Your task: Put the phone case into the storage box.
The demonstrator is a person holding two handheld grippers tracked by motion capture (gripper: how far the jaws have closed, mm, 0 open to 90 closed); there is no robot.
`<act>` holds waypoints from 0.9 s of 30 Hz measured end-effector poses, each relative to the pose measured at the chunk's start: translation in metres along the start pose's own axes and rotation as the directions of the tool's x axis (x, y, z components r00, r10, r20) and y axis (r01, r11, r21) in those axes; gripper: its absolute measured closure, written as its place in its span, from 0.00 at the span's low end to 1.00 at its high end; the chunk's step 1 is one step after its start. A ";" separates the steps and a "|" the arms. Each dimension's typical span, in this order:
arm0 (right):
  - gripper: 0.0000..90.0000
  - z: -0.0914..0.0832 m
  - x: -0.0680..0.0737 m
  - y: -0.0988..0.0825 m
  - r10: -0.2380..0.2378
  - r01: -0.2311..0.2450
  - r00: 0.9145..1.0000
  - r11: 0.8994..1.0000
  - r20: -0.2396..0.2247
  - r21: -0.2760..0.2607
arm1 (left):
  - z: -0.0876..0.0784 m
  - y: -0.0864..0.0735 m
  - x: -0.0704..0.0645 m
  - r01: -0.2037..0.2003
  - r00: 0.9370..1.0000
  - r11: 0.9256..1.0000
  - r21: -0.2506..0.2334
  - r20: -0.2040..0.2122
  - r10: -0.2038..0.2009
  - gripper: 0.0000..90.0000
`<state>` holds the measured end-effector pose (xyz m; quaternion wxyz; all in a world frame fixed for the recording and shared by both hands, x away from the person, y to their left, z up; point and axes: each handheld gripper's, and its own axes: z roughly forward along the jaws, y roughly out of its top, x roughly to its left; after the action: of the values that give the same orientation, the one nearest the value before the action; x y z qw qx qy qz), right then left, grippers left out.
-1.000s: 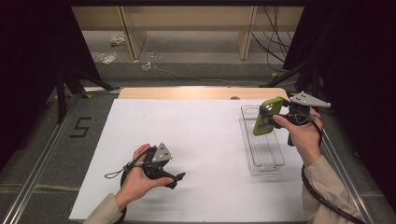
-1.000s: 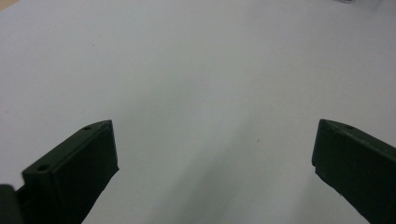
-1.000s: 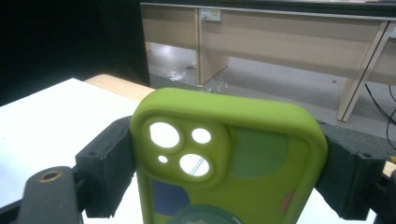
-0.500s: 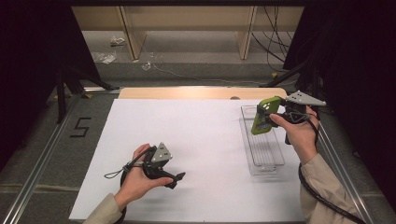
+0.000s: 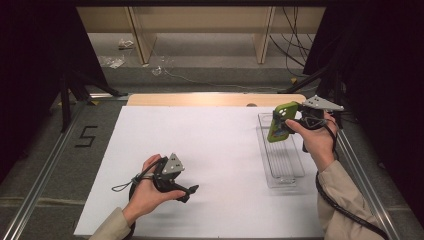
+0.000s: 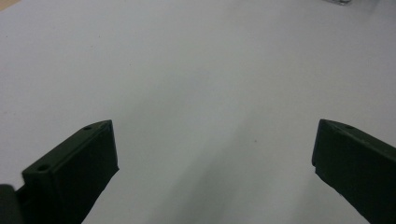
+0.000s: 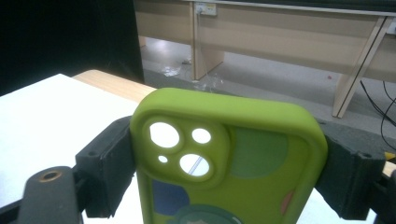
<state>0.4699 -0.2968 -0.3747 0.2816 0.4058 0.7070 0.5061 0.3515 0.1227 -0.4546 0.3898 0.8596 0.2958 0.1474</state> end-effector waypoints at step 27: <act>0.19 0.021 -0.008 0.000 -0.006 0.004 0.999 0.999 0.048 0.035 | 0.000 0.000 -0.001 0.000 1.000 1.000 0.000 0.004 0.000 0.00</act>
<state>0.4911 -0.2935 -0.3816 0.2925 0.4211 0.7098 0.4830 0.3512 0.1220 -0.4545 0.3904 0.8598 0.2950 0.1458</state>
